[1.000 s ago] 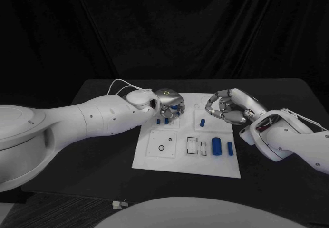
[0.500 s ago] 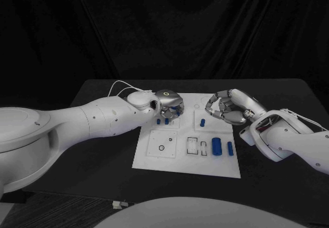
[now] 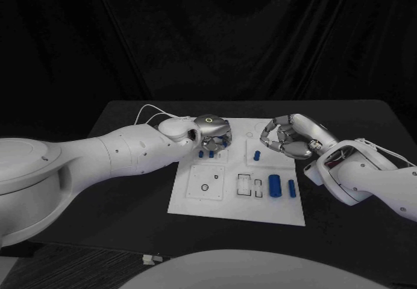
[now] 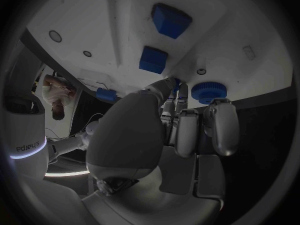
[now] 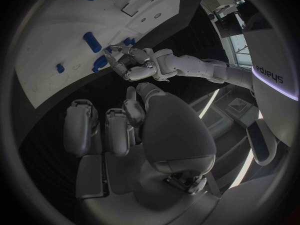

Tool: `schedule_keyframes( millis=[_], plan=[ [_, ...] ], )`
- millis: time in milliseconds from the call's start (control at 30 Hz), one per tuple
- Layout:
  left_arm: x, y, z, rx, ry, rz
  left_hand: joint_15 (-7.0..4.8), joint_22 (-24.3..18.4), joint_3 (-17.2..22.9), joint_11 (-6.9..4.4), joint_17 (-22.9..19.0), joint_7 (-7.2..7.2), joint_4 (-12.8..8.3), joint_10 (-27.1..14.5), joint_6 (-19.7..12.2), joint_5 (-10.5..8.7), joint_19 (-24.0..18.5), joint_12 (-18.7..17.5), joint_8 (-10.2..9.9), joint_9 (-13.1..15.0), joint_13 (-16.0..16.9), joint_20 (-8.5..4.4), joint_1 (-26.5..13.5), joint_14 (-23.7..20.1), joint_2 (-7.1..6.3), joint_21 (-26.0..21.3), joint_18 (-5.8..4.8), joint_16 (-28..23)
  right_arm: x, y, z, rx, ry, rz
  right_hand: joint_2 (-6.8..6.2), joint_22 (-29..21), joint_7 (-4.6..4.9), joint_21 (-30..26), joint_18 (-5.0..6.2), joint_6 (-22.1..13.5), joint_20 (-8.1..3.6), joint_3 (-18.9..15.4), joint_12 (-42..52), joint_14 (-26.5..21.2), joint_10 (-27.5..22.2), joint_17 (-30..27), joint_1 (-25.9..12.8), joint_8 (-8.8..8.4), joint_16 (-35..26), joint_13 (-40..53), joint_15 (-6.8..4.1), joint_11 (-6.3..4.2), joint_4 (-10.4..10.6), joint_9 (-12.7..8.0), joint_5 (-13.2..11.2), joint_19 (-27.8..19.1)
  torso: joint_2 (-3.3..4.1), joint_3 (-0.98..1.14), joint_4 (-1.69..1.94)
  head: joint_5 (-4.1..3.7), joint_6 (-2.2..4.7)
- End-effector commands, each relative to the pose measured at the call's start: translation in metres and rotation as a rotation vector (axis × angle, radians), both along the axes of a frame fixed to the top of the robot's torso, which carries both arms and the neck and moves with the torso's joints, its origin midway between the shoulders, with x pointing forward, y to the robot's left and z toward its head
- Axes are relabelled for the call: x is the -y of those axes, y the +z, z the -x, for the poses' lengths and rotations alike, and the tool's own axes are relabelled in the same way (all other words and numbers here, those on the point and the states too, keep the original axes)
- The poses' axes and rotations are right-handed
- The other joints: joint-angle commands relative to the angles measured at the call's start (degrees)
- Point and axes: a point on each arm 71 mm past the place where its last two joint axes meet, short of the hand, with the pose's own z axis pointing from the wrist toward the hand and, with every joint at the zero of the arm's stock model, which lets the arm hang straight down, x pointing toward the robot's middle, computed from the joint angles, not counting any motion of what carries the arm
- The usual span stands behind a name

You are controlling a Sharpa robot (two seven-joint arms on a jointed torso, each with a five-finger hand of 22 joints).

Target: Assemble the parts on the task board

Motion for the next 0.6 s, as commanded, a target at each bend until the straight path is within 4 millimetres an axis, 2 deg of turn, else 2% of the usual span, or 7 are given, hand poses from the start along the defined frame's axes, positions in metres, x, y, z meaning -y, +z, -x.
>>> schedule_keyframes(
  millis=[33, 167, 433, 600],
  plan=[
    [-0.002, 0.004, 0.006, 0.047, -0.038, 0.045, -0.85, 11.00, 1.40, -1.11, 0.67, 0.11, -1.61, 4.03, 1.98, 0.36, 0.20, 1.08, 1.14, 0.82, 0.79, -0.82, -0.03, 0.27, 1.51, -0.08, -1.61, -0.63, 0.001, -0.002, 0.000, -0.012, -0.007, 0.010, 0.36, 11.85, 0.11, 0.80, 0.72, -0.10, -0.07, 0.29, -0.05, 4.37, 0.59, 4.34, 1.36, -1.12, 0.41, -0.11, -0.08, -0.18, -0.36, -0.49, 1.52, 0.96, -0.01, 0.01, 0.00, -0.10, -0.01],
    [-0.009, 0.015, 0.009, 0.075, -0.042, 0.069, -0.79, 11.01, 1.04, -1.27, 0.83, 0.10, -1.78, 5.37, 3.07, -0.39, 0.34, 0.79, 1.41, 0.99, 0.82, -0.84, -0.43, 0.50, 1.35, -0.05, -1.64, -0.66, 0.001, -0.002, 0.000, -0.014, -0.009, 0.012, 0.36, 11.85, 0.11, 0.80, 0.72, -0.10, -0.07, 0.29, -0.05, 4.37, 0.59, 4.34, 1.36, -1.12, 0.41, -0.11, -0.08, -0.18, -0.36, -0.49, 1.52, 0.96, -0.02, -0.01, 0.00, -0.29, -0.01],
    [-0.033, 0.063, 0.009, 0.129, -0.049, 0.076, -0.68, 10.89, 1.27, -1.31, 0.65, -0.05, -2.10, 5.62, 2.85, -2.60, 0.21, -0.82, 0.75, 0.78, 0.40, -0.74, -0.58, 0.60, 0.97, -0.56, -1.55, -0.87, 0.003, -0.003, 0.000, -0.020, -0.015, 0.015, 0.36, 11.85, 0.11, 0.80, 0.72, -0.10, -0.07, 0.29, -0.05, 4.37, 0.59, 4.34, 1.36, -1.12, 0.41, -0.11, -0.08, -0.18, -0.36, -0.49, 1.52, 0.96, -0.02, 0.01, 0.06, -0.51, -0.01],
    [-0.051, 0.073, 0.010, 0.100, -0.041, 0.043, -0.72, 10.75, 1.62, -1.42, 0.87, -0.19, -2.35, 5.89, 2.64, -3.21, -0.04, -1.30, 0.42, 0.67, 0.33, -0.76, -0.25, 0.62, 1.09, -1.11, -1.45, -0.87, 0.004, -0.005, 0.001, -0.022, -0.017, 0.016, 0.35, 11.81, 0.12, 0.69, 0.75, -0.10, -0.06, 0.32, -0.15, 4.33, 0.55, 4.19, 1.47, -1.14, 0.34, -0.22, -0.08, -0.18, -0.45, -0.52, 1.61, 0.90, -0.11, 0.02, 0.08, -0.47, -0.01]
  ],
)
